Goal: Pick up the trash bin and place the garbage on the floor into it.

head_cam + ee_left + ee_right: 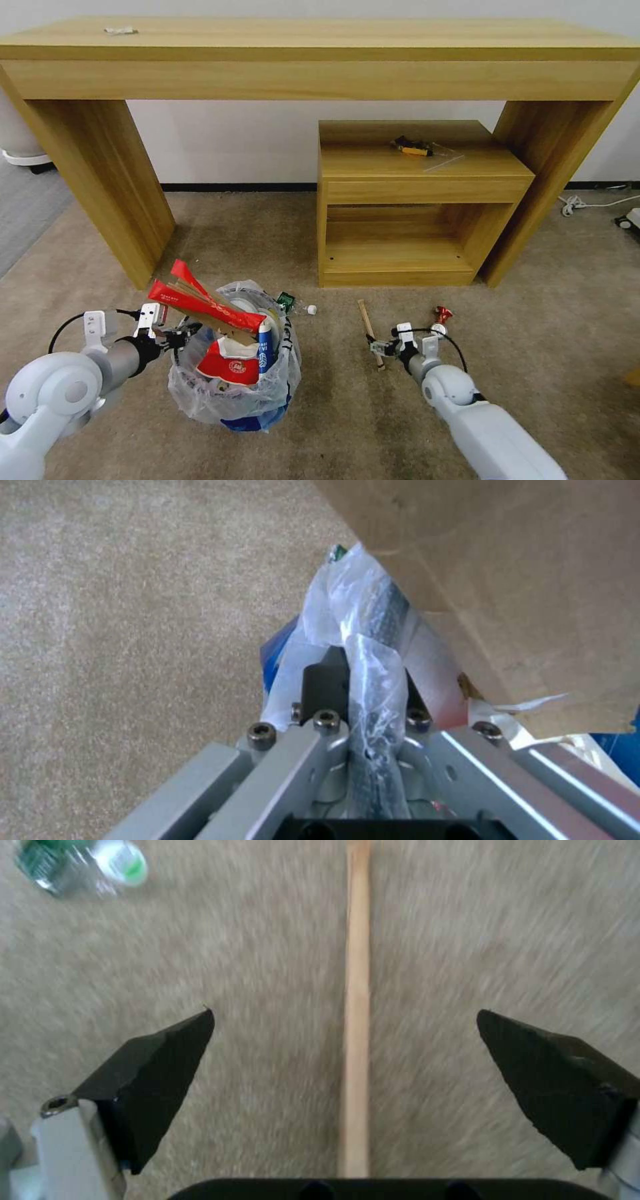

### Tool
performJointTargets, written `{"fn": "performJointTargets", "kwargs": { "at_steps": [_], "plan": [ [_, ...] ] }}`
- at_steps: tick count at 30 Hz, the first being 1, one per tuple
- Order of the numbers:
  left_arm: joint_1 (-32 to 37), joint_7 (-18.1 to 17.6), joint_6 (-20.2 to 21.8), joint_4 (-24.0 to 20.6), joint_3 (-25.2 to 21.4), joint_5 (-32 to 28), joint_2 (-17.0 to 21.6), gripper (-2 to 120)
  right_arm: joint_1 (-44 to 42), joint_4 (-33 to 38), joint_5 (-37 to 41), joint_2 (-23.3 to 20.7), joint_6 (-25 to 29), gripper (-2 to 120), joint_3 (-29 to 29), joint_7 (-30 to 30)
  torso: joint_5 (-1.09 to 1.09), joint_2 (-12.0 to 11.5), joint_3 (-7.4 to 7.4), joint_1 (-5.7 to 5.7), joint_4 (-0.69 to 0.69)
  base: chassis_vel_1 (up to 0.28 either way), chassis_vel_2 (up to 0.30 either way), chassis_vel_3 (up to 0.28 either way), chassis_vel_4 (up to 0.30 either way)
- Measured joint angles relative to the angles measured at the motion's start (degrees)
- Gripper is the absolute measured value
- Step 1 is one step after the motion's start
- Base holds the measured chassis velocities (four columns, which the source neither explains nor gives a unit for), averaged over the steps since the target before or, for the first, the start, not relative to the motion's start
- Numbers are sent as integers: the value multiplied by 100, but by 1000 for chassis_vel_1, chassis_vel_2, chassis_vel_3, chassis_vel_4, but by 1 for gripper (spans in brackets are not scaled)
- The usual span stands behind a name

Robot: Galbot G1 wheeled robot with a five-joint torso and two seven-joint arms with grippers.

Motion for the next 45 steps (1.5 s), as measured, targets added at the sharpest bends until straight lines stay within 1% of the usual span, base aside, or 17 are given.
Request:
{"fn": "performJointTargets", "kwargs": {
  "at_steps": [1, 6, 13, 15, 16, 19, 20, 23, 24, 26, 28, 29, 31, 32, 34, 40, 45],
  "plan": [
    [-7, -21, 0, -1, 2, -29, -5, 0, 89, -328, 15, 162, 34, 100, 7, -18, -1, 0, 0, 0, 0, 0, 0, 0, 0],
    [-13, -30, 0, 0, 1, -54, -6, 0, 240, -779, 5, 336, 87, 99, 25, -45, -1, 0, 0, 0, 1, 0, 0, 0, 0],
    [-7, -27, 0, -1, 13, -57, -23, 0, 337, -1055, -12, 394, 93, 82, 31, -69, -1, 0, 0, 0, 0, 0, 0, 0, 0],
    [-15, -15, 0, -1, 29, -57, -33, 0, 353, -1144, -44, 416, 111, 73, 30, -93, -1, 0, 0, 0, 0, 0, 0, 0, 0],
    [-15, -15, 0, -1, 29, -57, -33, 0, 353, -1144, -44, 416, 111, 73, 30, -93, -1, 0, 0, 0, 0, 0, 0, 0, 0],
    [-29, 12, 0, 5, 42, -55, -37, 0, 401, -1255, -109, 477, 137, 55, 31, -130, -3, 0, -1, 0, -3, 0, 0, 0, 0],
    [-29, 12, 0, 5, 42, -55, -37, 0, 401, -1255, -109, 477, 137, 55, 31, -130, -3, 0, -1, 0, -3, 0, 0, 0, 0],
    [-23, 65, 0, 1, 41, -48, -36, 0, 472, -1362, -160, 537, 153, 41, 23, -159, -3, 0, -1, 0, -2, 0, 0, 0, 0],
    [-23, 65, 0, 1, 41, -48, -36, 0, 472, -1362, -160, 537, 153, 41, 23, -159, -3, 0, -1, 0, -2, 0, 0, 0, 0],
    [-20, 79, 0, -2, 34, -43, -35, 0, 510, -1415, -165, 556, 154, 29, 23, -159, -6, 0, 0, 1, -4, 0, 0, 0, 0],
    [-20, 86, 0, -4, 30, -43, -34, 0, 525, -1436, -163, 568, 153, 25, 21, -176, -4, 0, 0, 0, -4, 0, 0, 0, 0],
    [-20, 98, 0, -12, 24, -43, -34, 0, 541, -1464, -158, 599, 153, 21, 13, -192, 4, 0, 0, 0, -1, 0, 0, 0, 0],
    [-20, 101, -1, -13, 12, -42, -33, 0, 563, -1514, -156, 604, 153, 13, 16, -194, -1, 0, -1, 0, 2, 0, 0, 0, 0],
    [-20, 101, -1, -13, 12, -42, -33, 0, 563, -1514, -156, 604, 153, 13, 16, -194, -1, 0, -1, 0, 2, 0, 0, 0, 0],
    [-21, 105, -1, -19, 12, -42, -37, 0, 556, -1518, -150, 606, 153, 1, 27, -202, 2, 0, 0, 0, 1, 0, 0, 0, 0],
    [-22, 110, -1, -30, 12, -40, -48, 0, 437, -1291, -147, 564, 139, 0, 57, -199, 3, 0, 1, 0, 2, 0, 0, 0, 0],
    [-14, 111, -1, -60, 12, -39, -51, 0, 190, -571, -269, 421, 131, 0, 141, -60, 1, 0, 1, 0, 1, 0, 0, 0, 0]
  ]
}}
